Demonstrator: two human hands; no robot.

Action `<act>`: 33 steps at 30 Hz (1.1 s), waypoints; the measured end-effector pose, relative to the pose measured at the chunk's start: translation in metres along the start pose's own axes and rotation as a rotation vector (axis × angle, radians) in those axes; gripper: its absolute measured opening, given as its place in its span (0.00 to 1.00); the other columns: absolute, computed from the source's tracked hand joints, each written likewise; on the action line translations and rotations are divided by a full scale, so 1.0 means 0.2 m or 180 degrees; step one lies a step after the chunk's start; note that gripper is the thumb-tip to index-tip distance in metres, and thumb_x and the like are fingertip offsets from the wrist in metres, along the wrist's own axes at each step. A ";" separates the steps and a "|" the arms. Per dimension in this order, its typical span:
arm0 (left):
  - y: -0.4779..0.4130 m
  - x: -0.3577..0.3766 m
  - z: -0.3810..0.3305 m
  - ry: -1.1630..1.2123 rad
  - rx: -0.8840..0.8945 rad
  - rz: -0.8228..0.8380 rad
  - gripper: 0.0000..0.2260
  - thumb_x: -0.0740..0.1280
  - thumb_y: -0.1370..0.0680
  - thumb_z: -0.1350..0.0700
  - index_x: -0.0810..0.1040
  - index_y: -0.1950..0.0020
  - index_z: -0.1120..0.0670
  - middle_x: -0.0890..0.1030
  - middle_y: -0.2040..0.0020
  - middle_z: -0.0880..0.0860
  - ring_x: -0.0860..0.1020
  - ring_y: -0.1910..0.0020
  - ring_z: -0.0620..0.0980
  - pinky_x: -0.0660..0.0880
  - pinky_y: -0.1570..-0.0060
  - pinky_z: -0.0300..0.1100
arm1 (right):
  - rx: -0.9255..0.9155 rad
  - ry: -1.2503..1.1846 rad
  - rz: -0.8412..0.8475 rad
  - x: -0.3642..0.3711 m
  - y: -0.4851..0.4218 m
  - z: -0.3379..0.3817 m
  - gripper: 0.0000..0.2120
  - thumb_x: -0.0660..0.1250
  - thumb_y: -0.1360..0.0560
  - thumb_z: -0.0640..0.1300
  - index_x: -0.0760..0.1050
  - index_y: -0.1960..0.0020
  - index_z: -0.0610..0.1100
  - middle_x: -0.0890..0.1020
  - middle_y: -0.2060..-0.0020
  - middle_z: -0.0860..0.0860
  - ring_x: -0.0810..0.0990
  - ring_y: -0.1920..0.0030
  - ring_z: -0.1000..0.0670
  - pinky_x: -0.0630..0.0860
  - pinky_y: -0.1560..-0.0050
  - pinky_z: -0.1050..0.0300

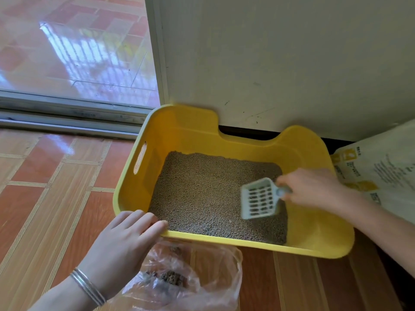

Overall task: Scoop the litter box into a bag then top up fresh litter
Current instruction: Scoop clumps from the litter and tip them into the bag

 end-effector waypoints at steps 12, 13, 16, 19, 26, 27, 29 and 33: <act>0.00 -0.01 -0.02 -0.0040 -0.0016 -0.0186 0.14 0.47 0.19 0.53 0.72 0.45 0.51 0.77 0.57 0.49 0.73 0.59 0.50 0.66 0.54 0.42 | -0.0354 -0.1115 -0.0262 0.07 -0.48 0.28 0.15 0.61 0.23 0.48 0.73 0.36 0.53 0.79 0.65 0.54 0.69 0.73 0.55 0.65 0.74 0.63; 0.00 -0.01 -0.02 -0.0060 -0.0012 -0.0195 0.15 0.47 0.19 0.53 0.72 0.45 0.51 0.77 0.57 0.49 0.72 0.58 0.50 0.66 0.54 0.42 | -0.0258 -0.1194 -0.0217 0.08 -0.46 0.22 0.15 0.61 0.23 0.47 0.73 0.37 0.52 0.79 0.65 0.53 0.69 0.73 0.55 0.66 0.74 0.64; 0.01 0.00 -0.01 -0.0087 -0.0018 -0.0185 0.13 0.50 0.21 0.54 0.72 0.45 0.52 0.77 0.57 0.49 0.72 0.59 0.51 0.66 0.55 0.43 | 0.0205 -0.1180 -0.0105 0.08 -0.39 0.01 0.13 0.61 0.23 0.46 0.75 0.39 0.49 0.77 0.65 0.52 0.69 0.73 0.55 0.66 0.74 0.65; 0.00 -0.01 -0.01 -0.0022 -0.0028 -0.0166 0.14 0.48 0.19 0.53 0.72 0.45 0.52 0.77 0.57 0.49 0.74 0.60 0.52 0.66 0.55 0.43 | 0.0623 -0.0510 -0.0173 0.06 -0.29 -0.17 0.09 0.60 0.22 0.49 0.77 0.49 0.49 0.74 0.69 0.52 0.69 0.72 0.55 0.65 0.74 0.63; -0.01 -0.01 -0.02 0.0034 -0.0010 -0.0013 0.11 0.54 0.24 0.55 0.71 0.45 0.52 0.78 0.58 0.50 0.77 0.62 0.53 0.65 0.56 0.44 | 0.0842 0.0360 -0.0383 0.06 -0.16 -0.25 0.15 0.56 0.22 0.47 0.68 0.67 0.47 0.71 0.70 0.52 0.70 0.70 0.53 0.64 0.73 0.60; -0.01 -0.01 -0.02 0.0020 0.0000 -0.0022 0.11 0.55 0.25 0.55 0.71 0.45 0.52 0.78 0.58 0.50 0.77 0.62 0.54 0.65 0.56 0.44 | 0.0853 0.0292 -0.0273 0.07 -0.15 -0.24 0.15 0.56 0.22 0.49 0.68 0.66 0.46 0.72 0.69 0.52 0.71 0.70 0.53 0.65 0.73 0.60; -0.01 -0.01 -0.02 0.0012 -0.0014 0.0008 0.11 0.55 0.25 0.56 0.71 0.45 0.52 0.78 0.58 0.50 0.76 0.62 0.53 0.65 0.56 0.43 | 0.0888 0.0266 0.0005 0.10 -0.12 -0.22 0.14 0.55 0.21 0.51 0.70 0.62 0.46 0.72 0.68 0.52 0.71 0.68 0.54 0.67 0.71 0.60; -0.01 -0.04 -0.02 -0.0020 -0.0055 0.0076 0.11 0.55 0.25 0.56 0.71 0.46 0.53 0.78 0.59 0.50 0.76 0.63 0.53 0.65 0.57 0.43 | 0.0907 0.0520 0.0121 0.07 -0.06 -0.21 0.14 0.56 0.22 0.51 0.69 0.64 0.48 0.72 0.67 0.53 0.71 0.68 0.55 0.66 0.72 0.61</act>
Point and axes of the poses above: each hand's wrist, its own y-axis away from the middle knuckle, its own x-axis out of the palm, z = x × y, the point moved 3 cm from there along -y, towards the middle knuckle
